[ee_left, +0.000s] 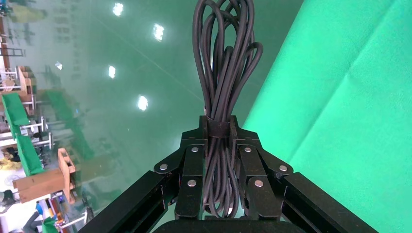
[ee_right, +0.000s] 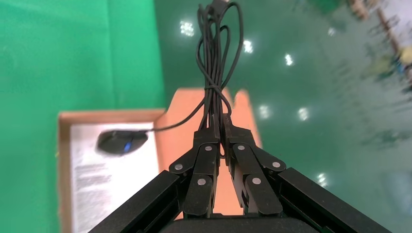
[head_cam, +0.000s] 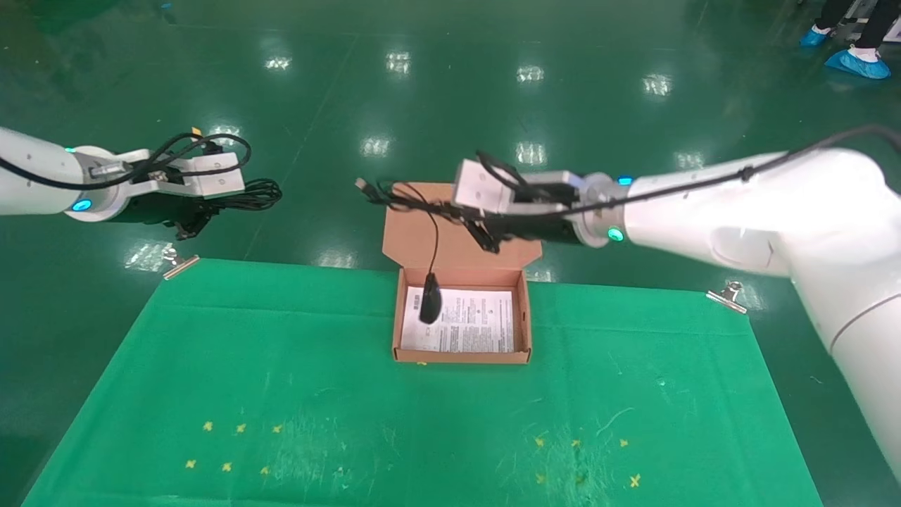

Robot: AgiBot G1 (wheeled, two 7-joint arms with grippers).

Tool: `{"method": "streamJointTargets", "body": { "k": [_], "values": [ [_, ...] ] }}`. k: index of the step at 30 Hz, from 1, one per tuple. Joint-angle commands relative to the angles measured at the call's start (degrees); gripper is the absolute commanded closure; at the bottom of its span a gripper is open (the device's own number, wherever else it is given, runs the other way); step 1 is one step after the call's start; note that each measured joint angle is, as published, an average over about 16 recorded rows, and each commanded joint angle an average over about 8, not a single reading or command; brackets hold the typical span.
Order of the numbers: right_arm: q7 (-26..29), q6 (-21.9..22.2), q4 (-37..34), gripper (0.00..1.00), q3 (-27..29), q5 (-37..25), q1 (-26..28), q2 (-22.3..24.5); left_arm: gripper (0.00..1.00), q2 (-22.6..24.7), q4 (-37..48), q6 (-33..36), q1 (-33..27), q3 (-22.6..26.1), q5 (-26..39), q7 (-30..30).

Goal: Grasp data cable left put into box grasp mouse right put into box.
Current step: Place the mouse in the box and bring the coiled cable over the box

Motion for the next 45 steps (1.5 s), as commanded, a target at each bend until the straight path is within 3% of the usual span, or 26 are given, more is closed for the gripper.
{"method": "streamJointTargets", "body": {
  "k": [1, 18, 19, 26, 27, 38, 45],
  "values": [
    [0.2, 0.2, -0.9, 1.0, -0.1, 0.1, -0.8, 0.0, 1.0, -0.3, -1.0, 0.3, 0.3, 0.1, 0.4, -0.8],
    [-0.9, 4.4, -6.5, 1.0, -2.2, 0.6, -4.5, -1.8, 1.0, -1.4, -5.0, 1.4, 1.5, 0.3, 1.7, -3.8],
    [-1.0, 4.5, -6.4, 0.94, -2.5, 0.7, -4.5, -1.9, 1.0, -1.4, -5.1, 1.4, 1.5, 0.3, 1.7, -3.9],
    [-1.6, 4.8, -5.7, 0.07, -4.0, 0.9, -4.8, -1.9, 1.0, -1.5, -5.6, 1.5, 1.6, 0.3, 1.9, -4.1],
    [-1.6, 4.7, -5.6, 0.0, -4.1, 0.9, -4.8, -1.8, 1.0, -1.5, -5.6, 1.5, 1.6, 0.3, 1.9, -4.1],
    [-0.3, 3.7, -1.9, 0.0, -4.4, 2.2, -6.2, 0.4, 1.0, 0.1, -6.6, 1.7, 3.7, 0.5, 0.2, -3.4],
    [1.4, 3.2, 3.9, 0.0, -3.2, 3.4, -6.1, 5.6, 1.0, 2.8, -9.7, -0.2, 8.5, 1.1, -2.0, -1.8]
  ]
}}
